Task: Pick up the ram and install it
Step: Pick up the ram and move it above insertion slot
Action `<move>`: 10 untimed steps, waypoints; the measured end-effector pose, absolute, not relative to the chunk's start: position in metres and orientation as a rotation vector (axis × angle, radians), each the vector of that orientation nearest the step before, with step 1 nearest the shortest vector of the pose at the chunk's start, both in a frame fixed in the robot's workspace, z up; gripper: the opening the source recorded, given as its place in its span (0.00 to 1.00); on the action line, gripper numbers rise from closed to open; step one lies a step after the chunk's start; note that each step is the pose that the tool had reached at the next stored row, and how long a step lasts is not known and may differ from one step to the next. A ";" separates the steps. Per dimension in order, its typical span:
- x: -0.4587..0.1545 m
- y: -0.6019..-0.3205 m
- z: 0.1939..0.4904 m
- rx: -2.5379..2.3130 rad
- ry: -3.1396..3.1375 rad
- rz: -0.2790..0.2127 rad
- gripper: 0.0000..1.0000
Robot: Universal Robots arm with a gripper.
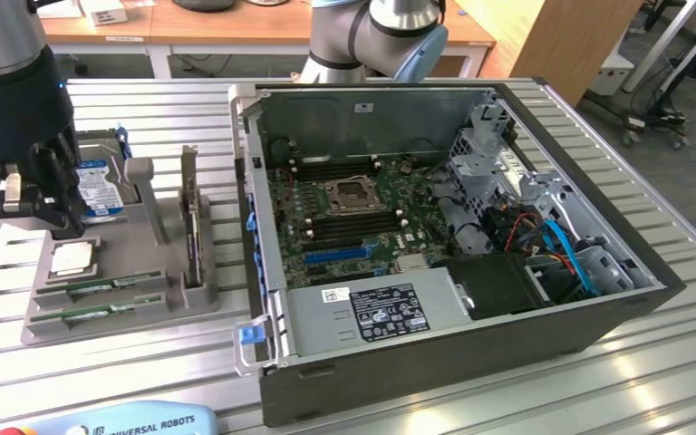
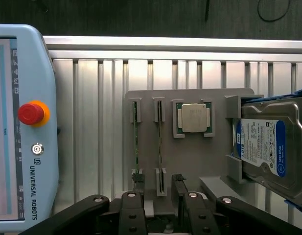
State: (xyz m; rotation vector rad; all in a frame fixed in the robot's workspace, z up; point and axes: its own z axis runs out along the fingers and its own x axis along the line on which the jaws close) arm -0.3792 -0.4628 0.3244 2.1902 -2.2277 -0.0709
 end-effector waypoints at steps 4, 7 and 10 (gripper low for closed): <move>-0.379 -0.463 0.324 2.190 -2.228 -0.071 0.36; -0.379 -0.463 0.321 2.191 -2.228 -0.070 0.36; -0.379 -0.463 0.317 2.191 -2.228 -0.070 0.36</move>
